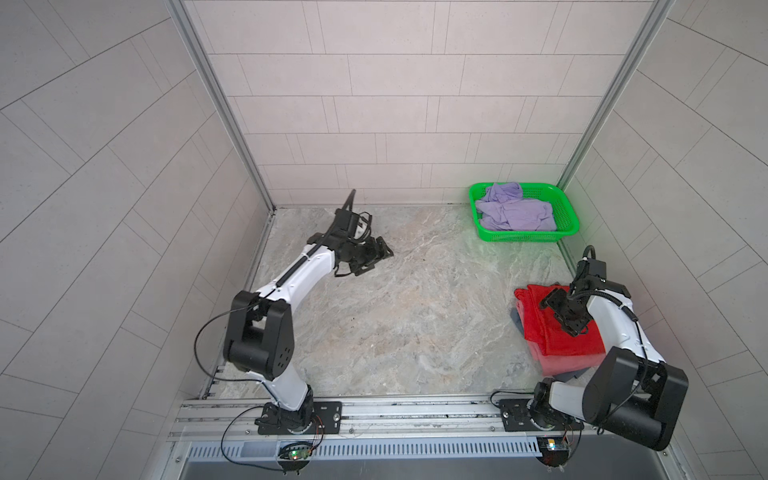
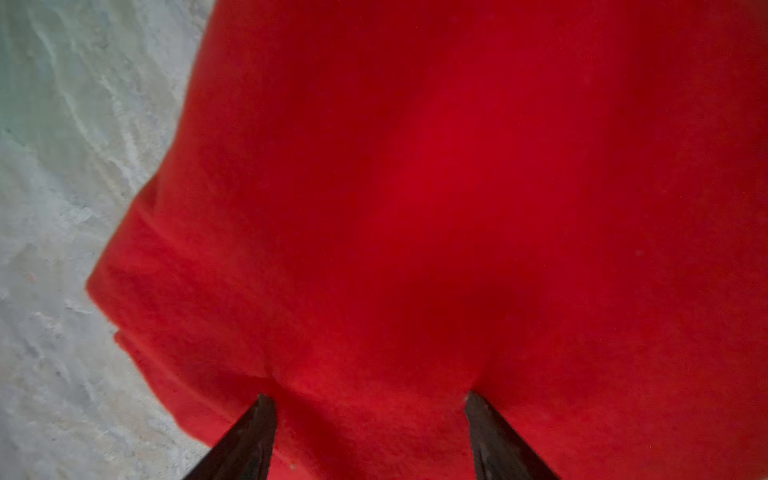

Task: Fold and stack the t-shirts

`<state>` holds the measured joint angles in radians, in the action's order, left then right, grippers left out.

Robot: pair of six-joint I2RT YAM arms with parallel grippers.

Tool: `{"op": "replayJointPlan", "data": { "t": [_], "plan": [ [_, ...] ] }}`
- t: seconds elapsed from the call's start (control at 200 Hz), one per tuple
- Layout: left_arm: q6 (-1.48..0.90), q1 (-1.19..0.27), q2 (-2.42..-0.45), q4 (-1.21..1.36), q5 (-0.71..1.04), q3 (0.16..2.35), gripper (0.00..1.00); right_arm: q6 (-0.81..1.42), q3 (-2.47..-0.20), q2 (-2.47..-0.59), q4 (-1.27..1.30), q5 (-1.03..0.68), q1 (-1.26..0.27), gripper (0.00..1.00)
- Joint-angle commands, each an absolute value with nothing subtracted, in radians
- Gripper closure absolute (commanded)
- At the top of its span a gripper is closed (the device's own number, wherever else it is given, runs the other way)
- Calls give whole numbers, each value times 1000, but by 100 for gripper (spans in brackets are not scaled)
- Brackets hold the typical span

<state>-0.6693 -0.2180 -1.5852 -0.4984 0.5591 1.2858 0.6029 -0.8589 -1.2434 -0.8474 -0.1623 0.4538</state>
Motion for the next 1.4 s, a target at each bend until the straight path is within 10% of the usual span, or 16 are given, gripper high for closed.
{"op": "replayJointPlan", "data": {
  "t": [0.0, 0.185, 0.605, 0.941, 1.396],
  "plan": [
    [-580, -117, -1477, -520, 542, 1243, 12, 585, -910, -1189, -884, -83, 454, 25],
    [-413, 7, -1357, -651, 414, 1306, 0, 565, -999, -1074, -704, -89, 359, 1],
    [-227, 43, -1180, -503, -116, 1205, 0, 304, -1230, -1419, -489, 331, -212, 1],
    [-202, 45, -1016, 394, -189, 392, 0, 330, -1033, -1462, -250, 455, -213, 0],
    [-101, 40, -1484, 866, -137, 367, 0, 231, -760, -1342, 5, 386, -52, 0]
  ]
}}
